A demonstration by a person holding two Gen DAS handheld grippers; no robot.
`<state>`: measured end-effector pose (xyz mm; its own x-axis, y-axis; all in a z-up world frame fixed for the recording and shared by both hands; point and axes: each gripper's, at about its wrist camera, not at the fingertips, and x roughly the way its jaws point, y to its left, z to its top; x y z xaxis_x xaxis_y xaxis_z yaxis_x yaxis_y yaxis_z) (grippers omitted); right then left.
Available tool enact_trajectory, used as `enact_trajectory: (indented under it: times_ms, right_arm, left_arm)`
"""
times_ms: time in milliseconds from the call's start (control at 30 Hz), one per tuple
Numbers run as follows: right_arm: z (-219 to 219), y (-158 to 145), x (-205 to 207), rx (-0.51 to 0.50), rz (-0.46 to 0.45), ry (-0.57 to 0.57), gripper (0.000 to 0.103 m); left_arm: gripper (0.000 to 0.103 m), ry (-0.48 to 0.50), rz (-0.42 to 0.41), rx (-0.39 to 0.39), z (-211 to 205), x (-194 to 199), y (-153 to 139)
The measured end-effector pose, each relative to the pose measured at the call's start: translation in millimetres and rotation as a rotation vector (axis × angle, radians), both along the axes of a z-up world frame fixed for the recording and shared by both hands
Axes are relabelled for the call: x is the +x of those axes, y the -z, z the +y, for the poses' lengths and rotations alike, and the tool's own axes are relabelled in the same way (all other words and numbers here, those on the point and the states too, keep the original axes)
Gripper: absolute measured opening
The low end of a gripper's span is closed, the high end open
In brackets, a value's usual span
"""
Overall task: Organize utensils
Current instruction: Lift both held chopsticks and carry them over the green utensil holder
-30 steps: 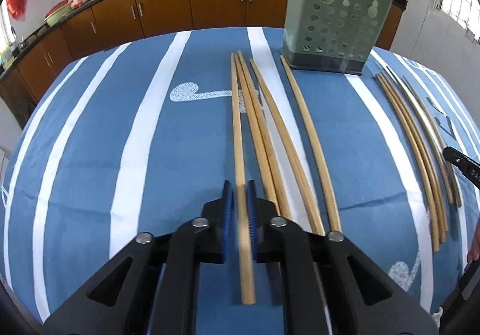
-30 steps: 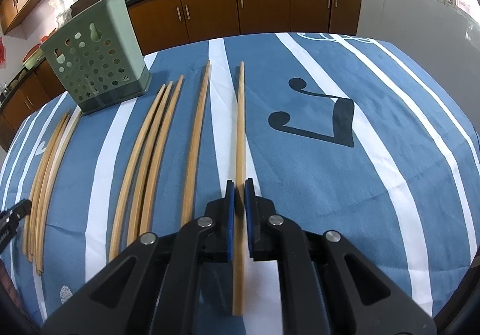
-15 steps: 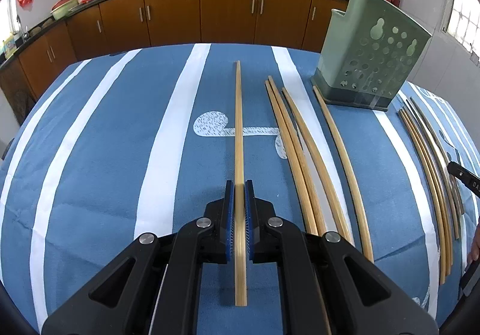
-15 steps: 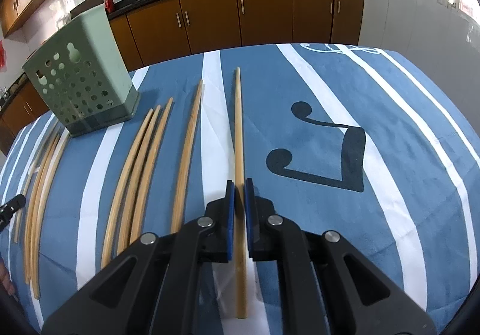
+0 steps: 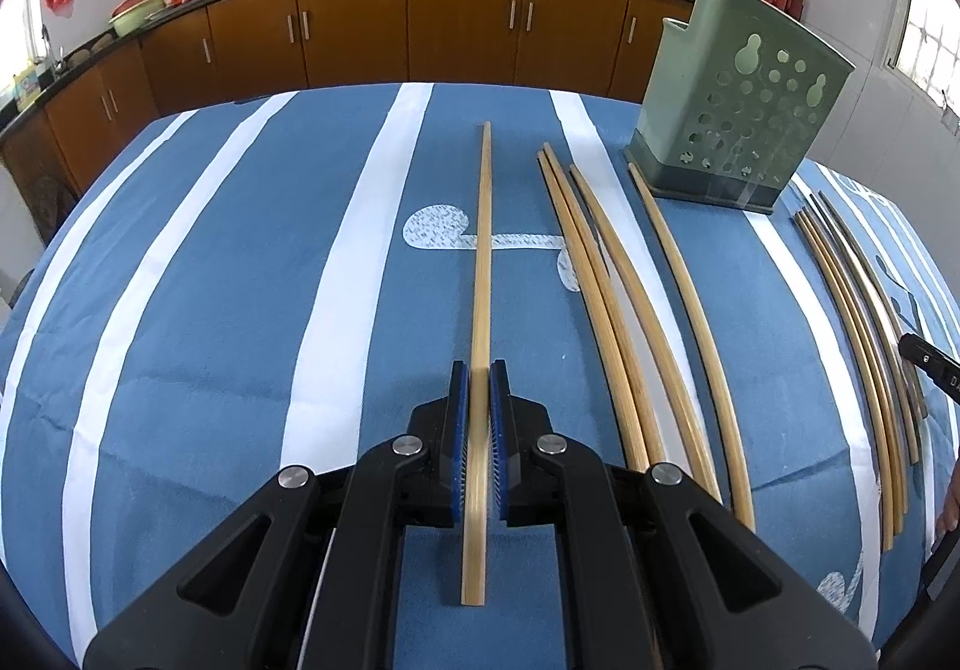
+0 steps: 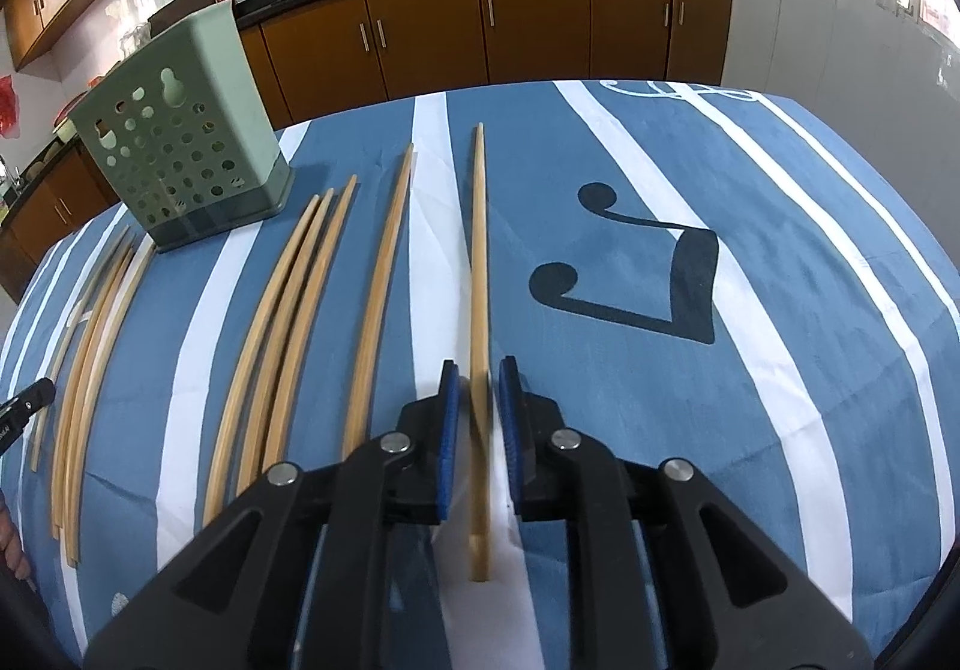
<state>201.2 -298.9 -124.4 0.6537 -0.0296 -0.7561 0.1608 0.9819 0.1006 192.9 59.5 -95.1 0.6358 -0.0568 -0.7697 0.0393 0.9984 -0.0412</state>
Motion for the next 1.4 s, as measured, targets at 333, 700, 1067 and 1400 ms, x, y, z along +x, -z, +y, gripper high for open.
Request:
enact_trajectory:
  times_ms: [333, 700, 1067, 1400]
  right_arm:
    - [-4, -12, -9, 0.027, -0.035, -0.007, 0.008]
    - [-9, -57, -30, 0.034, -0.158, -0.004, 0.008]
    - [-10, -109, -46, 0.027, -0.345, 0.016, 0.008]
    - [-3, -135, -46, 0.011, -0.427, 0.001, 0.008]
  left_arm:
    - [0.007, -0.002, 0.01, -0.007, 2, -4, -5]
    - [0.007, -0.002, -0.095, -0.035, 5, -21, -48]
    - [0.007, -0.041, -0.252, -0.087, 12, -31, -100]
    - [0.007, -0.045, -0.32, -0.09, 13, -30, -125]
